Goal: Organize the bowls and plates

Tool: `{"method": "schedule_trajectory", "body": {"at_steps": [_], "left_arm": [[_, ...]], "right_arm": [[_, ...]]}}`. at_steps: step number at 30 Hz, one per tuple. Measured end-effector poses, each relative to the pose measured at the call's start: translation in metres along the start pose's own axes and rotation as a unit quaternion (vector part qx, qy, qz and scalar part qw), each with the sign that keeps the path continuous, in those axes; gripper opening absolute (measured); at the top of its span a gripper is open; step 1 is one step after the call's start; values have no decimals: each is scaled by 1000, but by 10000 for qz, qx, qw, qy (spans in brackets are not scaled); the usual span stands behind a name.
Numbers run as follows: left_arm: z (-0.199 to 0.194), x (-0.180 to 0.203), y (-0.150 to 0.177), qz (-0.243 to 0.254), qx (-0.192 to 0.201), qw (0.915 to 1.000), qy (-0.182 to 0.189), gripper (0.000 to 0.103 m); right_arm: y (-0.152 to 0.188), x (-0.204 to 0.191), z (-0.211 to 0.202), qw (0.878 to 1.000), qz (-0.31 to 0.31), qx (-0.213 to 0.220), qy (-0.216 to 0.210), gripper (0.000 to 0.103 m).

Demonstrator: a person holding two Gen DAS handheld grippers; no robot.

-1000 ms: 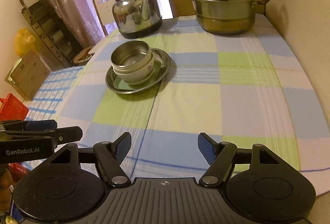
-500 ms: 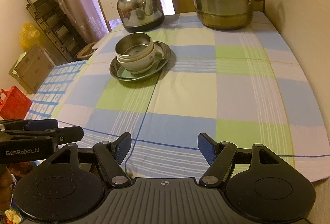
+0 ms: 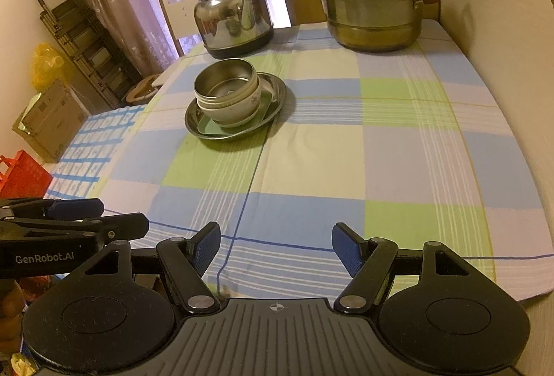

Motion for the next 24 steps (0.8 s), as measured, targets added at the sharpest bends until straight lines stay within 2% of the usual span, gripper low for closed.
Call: {"method": "schedule_trajectory", "body": {"at_steps": [24], "left_arm": [[-5, 0, 1, 85, 87, 9999, 62, 69]], "right_arm": [[-1, -5, 0, 10000, -5, 17, 32, 71]]}}
Point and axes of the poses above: each gripper's, at about its wrist camera, not at the fingertips, and z roughly the way its jaws point, x to its right, y to its underside, the point moved 5 cm from there along z, roughly the way its jaws point, and after that the axes turned 8 degrees about x, right-handed, at the moved point
